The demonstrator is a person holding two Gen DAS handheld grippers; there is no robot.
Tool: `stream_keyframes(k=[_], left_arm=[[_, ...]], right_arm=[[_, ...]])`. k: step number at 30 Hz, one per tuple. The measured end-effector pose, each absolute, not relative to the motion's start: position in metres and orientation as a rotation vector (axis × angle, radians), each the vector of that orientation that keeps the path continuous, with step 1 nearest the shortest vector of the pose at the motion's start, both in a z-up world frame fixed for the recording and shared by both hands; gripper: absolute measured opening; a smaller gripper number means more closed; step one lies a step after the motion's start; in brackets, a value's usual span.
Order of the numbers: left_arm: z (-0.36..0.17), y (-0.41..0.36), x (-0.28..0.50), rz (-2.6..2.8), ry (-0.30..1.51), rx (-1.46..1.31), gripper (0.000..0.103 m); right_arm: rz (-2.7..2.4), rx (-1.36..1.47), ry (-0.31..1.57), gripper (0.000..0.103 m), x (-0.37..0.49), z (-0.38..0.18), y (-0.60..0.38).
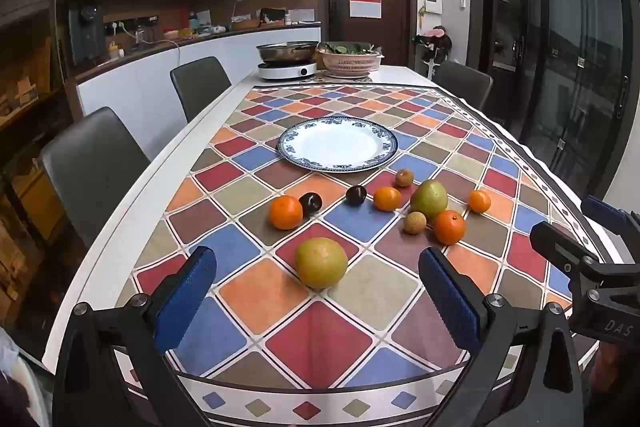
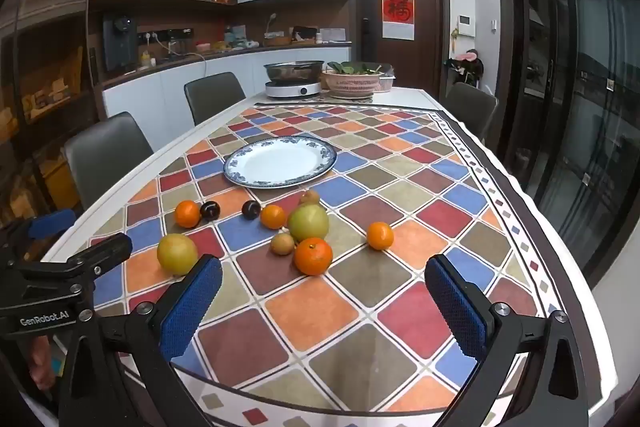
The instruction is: Organize fruits
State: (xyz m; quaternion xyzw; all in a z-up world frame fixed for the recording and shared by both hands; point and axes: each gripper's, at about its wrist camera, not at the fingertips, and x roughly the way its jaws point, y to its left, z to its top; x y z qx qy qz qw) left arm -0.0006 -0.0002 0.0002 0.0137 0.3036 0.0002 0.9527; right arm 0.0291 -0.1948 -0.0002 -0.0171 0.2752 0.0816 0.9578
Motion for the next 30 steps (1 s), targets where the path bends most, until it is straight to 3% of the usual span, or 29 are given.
stream_keyframes(k=[30], left_arm=[[0.0082,-0.0010,-0.0050,0.003,0.595,0.017,0.103]], right_arm=[[0.166,-0.035,0.548,0.102,0.0277,0.0004,-0.1941]])
